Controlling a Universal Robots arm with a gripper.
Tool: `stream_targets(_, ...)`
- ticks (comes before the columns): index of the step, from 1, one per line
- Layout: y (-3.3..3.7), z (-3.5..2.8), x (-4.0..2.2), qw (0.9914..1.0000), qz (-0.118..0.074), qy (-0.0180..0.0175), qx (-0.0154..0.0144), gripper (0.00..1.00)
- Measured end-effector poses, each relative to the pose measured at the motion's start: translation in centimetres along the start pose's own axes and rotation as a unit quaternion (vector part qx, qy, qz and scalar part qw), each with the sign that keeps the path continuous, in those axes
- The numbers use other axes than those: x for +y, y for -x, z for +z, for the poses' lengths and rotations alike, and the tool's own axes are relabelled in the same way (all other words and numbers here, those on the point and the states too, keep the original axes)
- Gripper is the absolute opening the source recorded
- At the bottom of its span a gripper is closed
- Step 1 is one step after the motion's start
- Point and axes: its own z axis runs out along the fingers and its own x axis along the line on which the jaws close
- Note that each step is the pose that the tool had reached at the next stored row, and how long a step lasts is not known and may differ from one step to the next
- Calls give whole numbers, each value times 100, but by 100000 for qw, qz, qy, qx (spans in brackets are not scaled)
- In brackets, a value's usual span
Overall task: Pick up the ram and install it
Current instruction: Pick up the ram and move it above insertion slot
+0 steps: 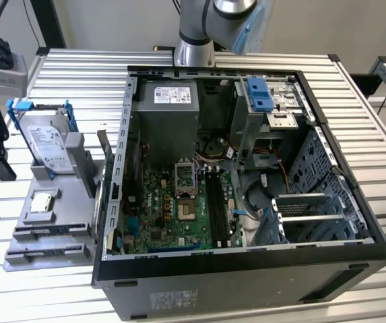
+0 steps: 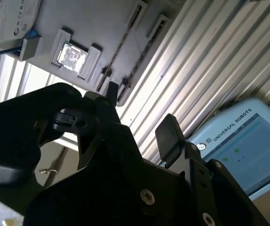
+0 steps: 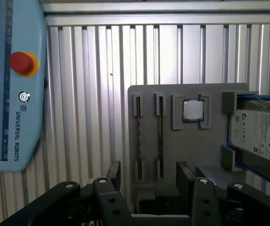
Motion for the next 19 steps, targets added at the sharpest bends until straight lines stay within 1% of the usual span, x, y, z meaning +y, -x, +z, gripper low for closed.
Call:
stream_targets(4, -1, 58, 8, 100000, -105, 18, -42, 100)
stream_targets(6, -2, 86, 23, 99999, -510, 26, -120, 100)
stream_targets(10, 1, 151, 60, 99997, -816, 34, -162, 100)
stream_targets(11, 4, 158, 67, 99997, -813, 109, -156, 100)
stream_targets(12, 6, 159, 71, 99996, -811, 368, -142, 100)
stream_targets(13, 8, 162, 73, 99994, -810, 739, -139, 100)
stream_targets(14, 10, 172, 74, 99993, -806, 897, -139, 100)
stream_targets(19, 9, 263, 75, 99992, -801, 918, -138, 100)
